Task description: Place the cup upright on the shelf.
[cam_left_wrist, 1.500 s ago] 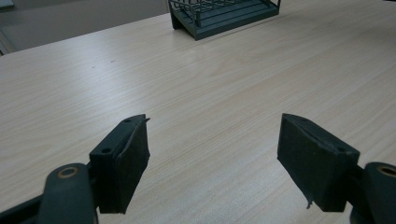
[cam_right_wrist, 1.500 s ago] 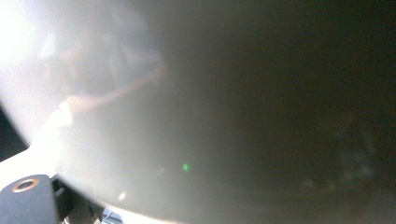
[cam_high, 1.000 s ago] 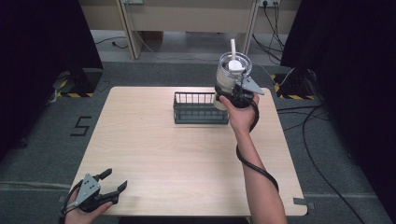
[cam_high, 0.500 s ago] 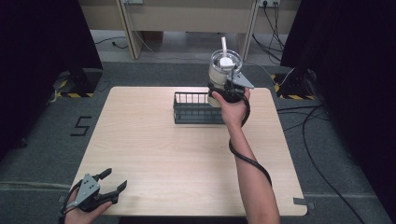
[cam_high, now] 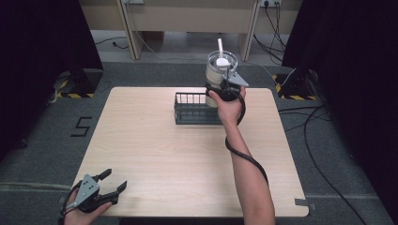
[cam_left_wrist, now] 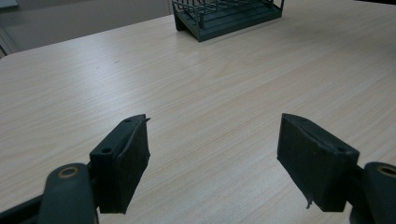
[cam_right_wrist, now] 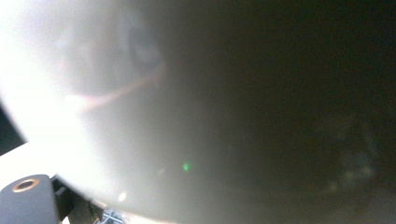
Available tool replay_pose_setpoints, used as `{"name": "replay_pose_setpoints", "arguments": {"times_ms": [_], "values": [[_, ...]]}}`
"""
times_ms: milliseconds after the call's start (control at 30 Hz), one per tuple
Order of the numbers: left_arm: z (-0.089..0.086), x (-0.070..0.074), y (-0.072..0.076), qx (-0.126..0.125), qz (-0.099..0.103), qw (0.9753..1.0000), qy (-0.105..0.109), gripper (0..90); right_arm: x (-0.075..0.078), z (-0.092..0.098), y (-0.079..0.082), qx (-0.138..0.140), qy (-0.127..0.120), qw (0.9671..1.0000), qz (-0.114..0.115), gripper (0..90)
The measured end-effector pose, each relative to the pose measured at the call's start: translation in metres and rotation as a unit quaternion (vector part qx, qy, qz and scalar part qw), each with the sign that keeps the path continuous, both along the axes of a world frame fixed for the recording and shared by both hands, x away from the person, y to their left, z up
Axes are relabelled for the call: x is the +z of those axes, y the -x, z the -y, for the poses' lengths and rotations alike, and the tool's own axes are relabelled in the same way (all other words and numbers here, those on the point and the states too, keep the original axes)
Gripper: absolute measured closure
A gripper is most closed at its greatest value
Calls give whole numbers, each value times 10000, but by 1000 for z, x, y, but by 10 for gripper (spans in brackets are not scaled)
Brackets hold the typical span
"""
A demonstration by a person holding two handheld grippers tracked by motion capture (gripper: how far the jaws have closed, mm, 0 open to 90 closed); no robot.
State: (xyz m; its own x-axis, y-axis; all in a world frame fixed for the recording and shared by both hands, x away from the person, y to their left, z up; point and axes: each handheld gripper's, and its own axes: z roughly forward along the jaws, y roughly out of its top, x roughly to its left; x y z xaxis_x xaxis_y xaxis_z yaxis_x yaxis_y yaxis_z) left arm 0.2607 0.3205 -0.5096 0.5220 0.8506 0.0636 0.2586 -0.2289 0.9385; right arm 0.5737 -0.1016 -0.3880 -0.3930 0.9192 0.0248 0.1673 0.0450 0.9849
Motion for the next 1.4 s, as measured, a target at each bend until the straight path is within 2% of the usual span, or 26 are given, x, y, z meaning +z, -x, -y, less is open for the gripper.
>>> {"name": "replay_pose_setpoints", "arguments": {"times_ms": [667, 1133, 1400], "values": [[0, 0, 0, 6, 0, 10000, 17, 249, -36, -2, -12, -98, 69, 9992, -385, 101], [0, 0, 0, -6, 5, 10000, 5, 249, -45, -4, -14, -113, 126, 9991, -391, 101], [1, 0, 1, -39, 21, 10000, -6, 249, -50, -5, -13, -36, 234, 9995, -228, 96]]}}
